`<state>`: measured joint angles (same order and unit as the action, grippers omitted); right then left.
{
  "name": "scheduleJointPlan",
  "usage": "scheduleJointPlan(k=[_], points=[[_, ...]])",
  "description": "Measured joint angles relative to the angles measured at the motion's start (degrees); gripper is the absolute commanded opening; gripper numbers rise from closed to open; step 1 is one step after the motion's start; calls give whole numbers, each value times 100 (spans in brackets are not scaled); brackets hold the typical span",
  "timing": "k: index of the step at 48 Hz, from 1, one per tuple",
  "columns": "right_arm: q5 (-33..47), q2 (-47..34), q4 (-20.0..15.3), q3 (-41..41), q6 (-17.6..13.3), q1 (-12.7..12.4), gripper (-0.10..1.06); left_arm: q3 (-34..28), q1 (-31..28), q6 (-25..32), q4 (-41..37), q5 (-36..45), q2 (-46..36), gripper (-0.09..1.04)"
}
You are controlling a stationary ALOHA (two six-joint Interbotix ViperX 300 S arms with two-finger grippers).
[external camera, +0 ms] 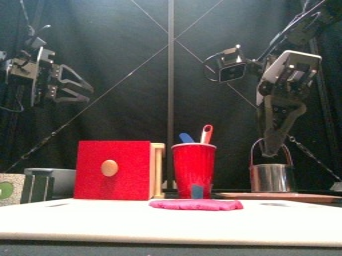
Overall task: Get the cutter from the drawer then cut the dough then place the extra dough in the bowl
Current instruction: Place the cutter on the board
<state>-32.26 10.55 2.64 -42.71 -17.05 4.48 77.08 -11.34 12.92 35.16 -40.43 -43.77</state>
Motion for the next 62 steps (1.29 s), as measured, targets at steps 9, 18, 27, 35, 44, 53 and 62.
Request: scheduleJointPlan(k=[9, 18, 27, 35, 44, 53, 62], points=[[9, -26, -18, 0, -9, 9, 70, 9, -88, 18, -26, 123, 0, 80], [9, -97, -44, 0, -9, 9, 74, 0, -193, 9, -44, 185, 0, 80], [9, -88, -18, 132, -9, 0, 74, -70, -290, 26, -158, 193, 0, 80], [18, -88, 18, 308, -9, 9, 74, -202, -422, 44, -299, 378, 9, 80], [422, -123, 255, 633, 9, 0, 73, -686, -958, 35, -686, 1415, 237, 78], [1213, -413, 492, 932, 9, -9, 72, -1521, -1608, 53, -844, 2997, 545, 67], [1723, -932, 519, 1195, -18, -9, 72, -2294, -2030, 149, -1336, 4289, 791, 48]])
